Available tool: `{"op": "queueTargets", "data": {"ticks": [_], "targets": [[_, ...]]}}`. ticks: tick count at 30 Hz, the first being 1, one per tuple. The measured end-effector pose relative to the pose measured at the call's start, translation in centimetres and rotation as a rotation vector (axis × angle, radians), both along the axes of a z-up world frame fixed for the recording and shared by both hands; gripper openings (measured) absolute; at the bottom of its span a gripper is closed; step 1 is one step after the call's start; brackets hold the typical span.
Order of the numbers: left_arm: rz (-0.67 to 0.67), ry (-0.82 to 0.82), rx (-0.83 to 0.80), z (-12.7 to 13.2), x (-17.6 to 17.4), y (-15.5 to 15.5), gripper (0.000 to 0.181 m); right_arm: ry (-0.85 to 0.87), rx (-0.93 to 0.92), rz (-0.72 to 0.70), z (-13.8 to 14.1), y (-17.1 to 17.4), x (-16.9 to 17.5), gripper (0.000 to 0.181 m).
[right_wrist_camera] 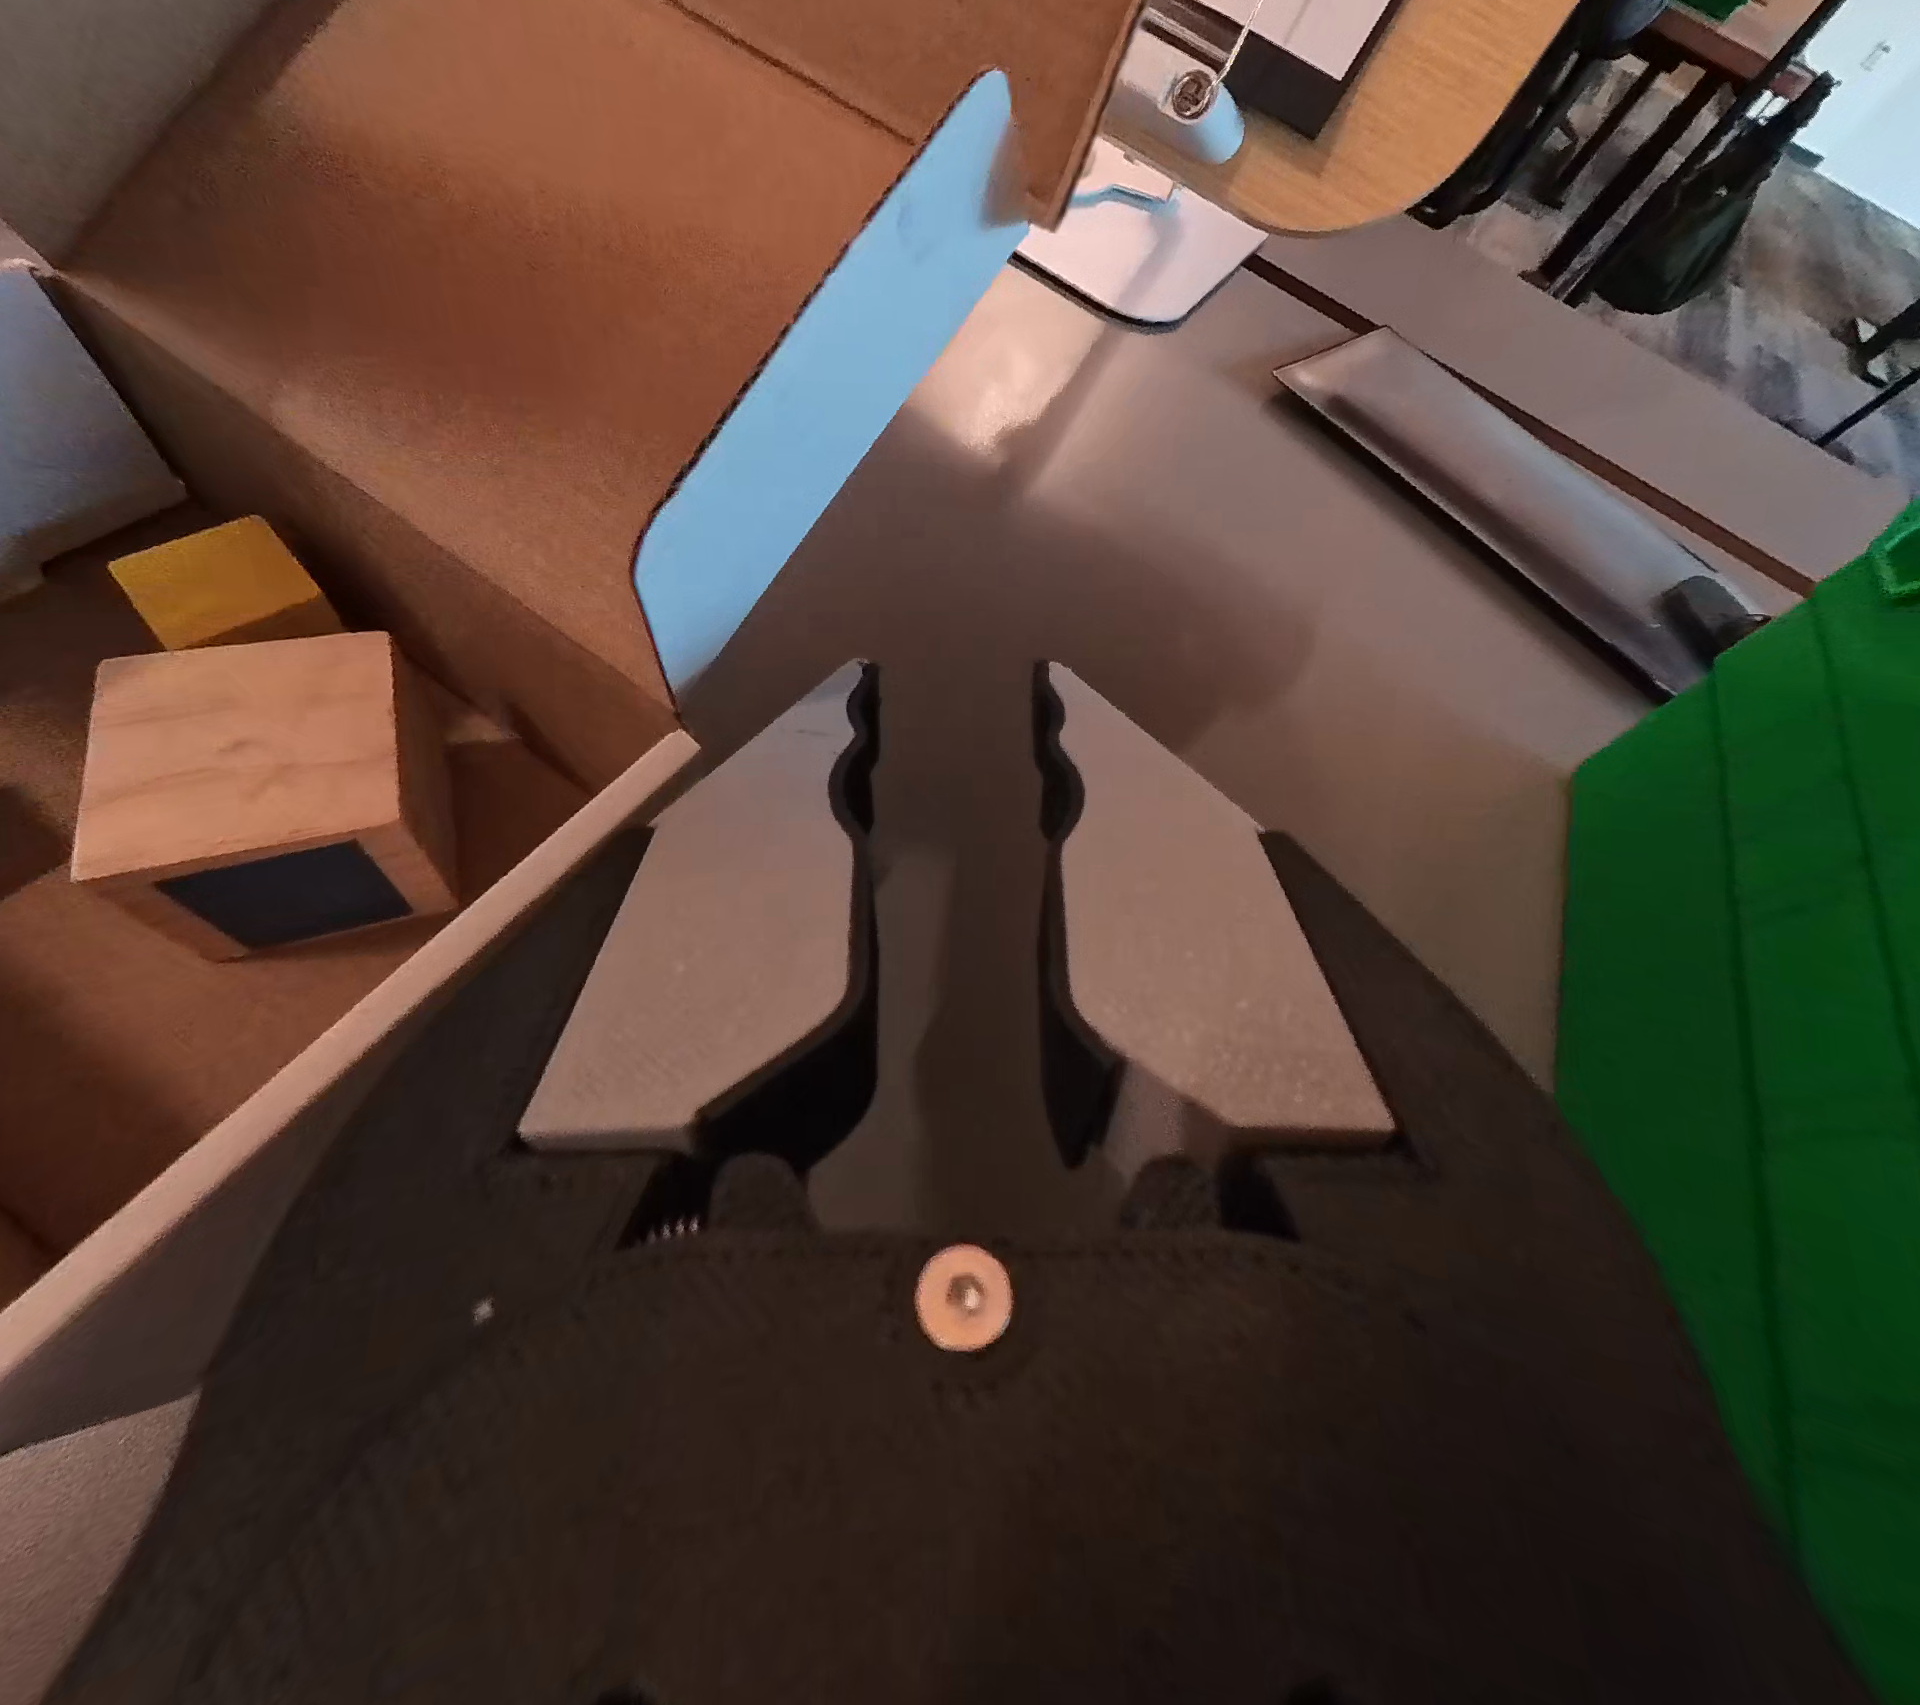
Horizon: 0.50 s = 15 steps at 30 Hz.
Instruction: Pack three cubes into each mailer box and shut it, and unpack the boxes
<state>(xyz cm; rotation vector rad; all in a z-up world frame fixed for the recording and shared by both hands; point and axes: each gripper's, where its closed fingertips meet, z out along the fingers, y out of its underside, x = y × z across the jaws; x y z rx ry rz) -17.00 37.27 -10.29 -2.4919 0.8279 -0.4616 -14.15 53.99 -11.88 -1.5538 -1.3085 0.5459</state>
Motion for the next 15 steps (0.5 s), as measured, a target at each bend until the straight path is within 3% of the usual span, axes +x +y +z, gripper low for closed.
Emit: {"op": "queueTargets", "data": {"ticks": [3,5,9,15], "targets": [[0.056,-0.182,0.198,4.3,-0.9,-0.5,0.040,-0.003,-0.007,-0.001,-0.1,0.0,0.0,0.028],[0.167,-0.257,0.276,5.4,-3.3,-0.8,0.029,-0.010,-0.011,-0.003,-0.2,0.0,-0.1,0.029],[0.373,-0.427,0.249,5.0,-7.7,-1.0,0.026,-0.023,-0.026,-0.033,-0.6,0.6,0.0,0.034],[0.486,-0.390,0.297,2.9,-11.7,1.2,0.029,0.027,-0.062,-0.084,-0.1,1.5,0.5,0.034]]}}
